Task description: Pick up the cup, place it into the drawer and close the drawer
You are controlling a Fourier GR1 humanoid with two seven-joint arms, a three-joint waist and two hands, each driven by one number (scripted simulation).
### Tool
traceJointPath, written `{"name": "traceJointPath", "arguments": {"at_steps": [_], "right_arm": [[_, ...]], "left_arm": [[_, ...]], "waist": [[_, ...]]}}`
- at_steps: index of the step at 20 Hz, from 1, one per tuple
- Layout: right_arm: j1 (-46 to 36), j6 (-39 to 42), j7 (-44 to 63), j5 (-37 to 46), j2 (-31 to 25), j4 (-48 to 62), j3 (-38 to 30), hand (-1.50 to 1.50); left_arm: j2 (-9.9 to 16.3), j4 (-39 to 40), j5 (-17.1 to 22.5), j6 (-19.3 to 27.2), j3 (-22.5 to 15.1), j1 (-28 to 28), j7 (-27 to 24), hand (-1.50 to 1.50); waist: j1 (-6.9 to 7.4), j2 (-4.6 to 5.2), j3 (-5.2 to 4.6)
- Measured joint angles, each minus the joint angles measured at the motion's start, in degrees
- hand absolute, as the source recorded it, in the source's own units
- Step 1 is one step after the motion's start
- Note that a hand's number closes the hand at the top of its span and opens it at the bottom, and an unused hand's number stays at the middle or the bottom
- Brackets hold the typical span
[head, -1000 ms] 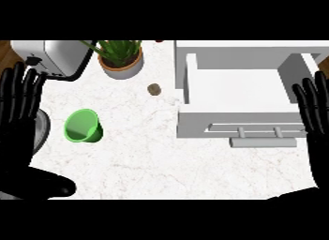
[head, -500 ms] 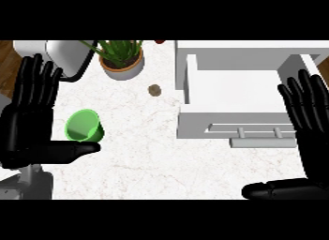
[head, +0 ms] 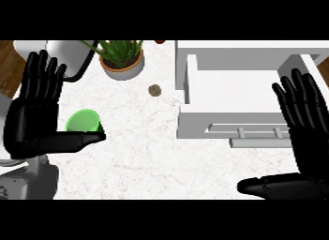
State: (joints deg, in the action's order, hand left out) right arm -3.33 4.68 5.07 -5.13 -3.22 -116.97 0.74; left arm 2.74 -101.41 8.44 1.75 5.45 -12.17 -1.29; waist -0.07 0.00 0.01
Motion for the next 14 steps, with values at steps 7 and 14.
{"name": "traceJointPath", "arguments": {"at_steps": [7,14], "right_arm": [[-1.00,-0.34,1.77,-0.37,-0.14,-1.14,-0.80,-1.50],[-2.04,-0.03,1.66,-0.97,-0.39,-0.32,-1.77,-1.50]], "left_arm": [[0.32,2.08,-0.03,0.40,0.07,0.73,-0.79,-1.50],[0.42,4.72,0.09,0.01,0.60,4.07,-2.94,-1.50]], "waist": [[0.03,-0.02,-0.01],[0.08,-0.01,-0.01]]}}
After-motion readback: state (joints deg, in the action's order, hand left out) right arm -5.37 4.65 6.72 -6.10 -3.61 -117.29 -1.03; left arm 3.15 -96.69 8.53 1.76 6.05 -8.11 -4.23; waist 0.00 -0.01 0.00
